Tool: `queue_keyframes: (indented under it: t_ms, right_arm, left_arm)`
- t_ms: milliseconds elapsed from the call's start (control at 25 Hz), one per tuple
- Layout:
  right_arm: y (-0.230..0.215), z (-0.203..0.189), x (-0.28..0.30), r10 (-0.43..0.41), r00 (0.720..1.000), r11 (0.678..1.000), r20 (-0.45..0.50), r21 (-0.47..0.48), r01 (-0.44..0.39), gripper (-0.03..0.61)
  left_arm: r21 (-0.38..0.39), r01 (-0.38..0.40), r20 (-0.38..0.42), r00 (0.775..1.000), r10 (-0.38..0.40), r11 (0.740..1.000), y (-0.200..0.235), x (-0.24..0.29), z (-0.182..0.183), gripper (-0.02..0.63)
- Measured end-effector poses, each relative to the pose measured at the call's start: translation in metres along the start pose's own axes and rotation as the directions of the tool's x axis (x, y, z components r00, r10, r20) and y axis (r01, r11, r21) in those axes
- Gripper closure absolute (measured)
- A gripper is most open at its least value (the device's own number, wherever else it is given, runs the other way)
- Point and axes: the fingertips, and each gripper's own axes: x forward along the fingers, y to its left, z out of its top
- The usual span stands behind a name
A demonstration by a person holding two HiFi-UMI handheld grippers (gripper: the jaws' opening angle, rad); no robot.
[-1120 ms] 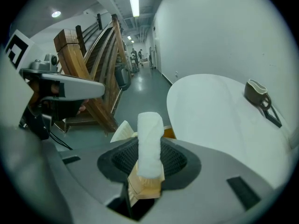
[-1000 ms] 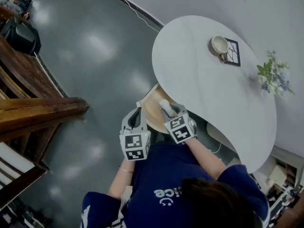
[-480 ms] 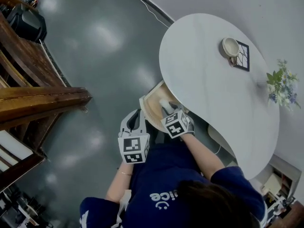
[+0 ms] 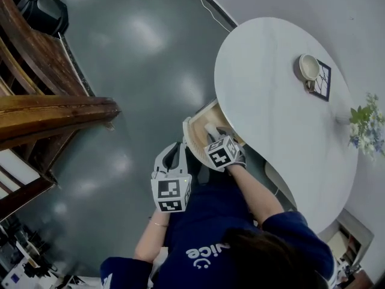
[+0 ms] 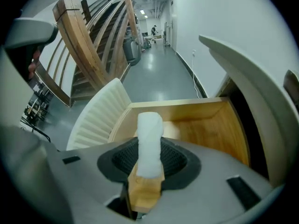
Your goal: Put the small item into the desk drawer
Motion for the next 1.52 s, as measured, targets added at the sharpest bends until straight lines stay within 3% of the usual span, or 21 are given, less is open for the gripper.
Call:
queue_keyframes:
  t_ms: [400,600,1240,1520]
  right_arm:
    - [0.002,-0.017,0.041,0.014,0.995,0.998,-0.1,-0.052,-0.019,0.437]
    - [-0.005,-0.018,0.06,0.009,0.992,1.0,-0.125,-0.011,-0.01,0.437]
    - [-0.009,-0.039,0.107,-0.005,0.968,0.991,-0.251,-0.128,-0.028,0.434]
    - [-0.009,-0.041,0.11,-0.011,0.968,0.991,-0.249,-0.129,-0.022,0.43]
  left_arm:
    - [-0.038,-0.055,-0.063,0.997,0.052,0.998,0.01,-0.005,-0.027,0.609]
    - [-0.041,-0.062,-0.081,0.995,0.059,0.997,0.01,-0.004,-0.032,0.609]
    - [-0.041,-0.093,-0.151,0.985,0.086,0.995,0.016,-0.004,-0.056,0.609]
    - [-0.063,-0.096,-0.158,0.984,0.085,0.993,0.016,-0.006,-0.063,0.609]
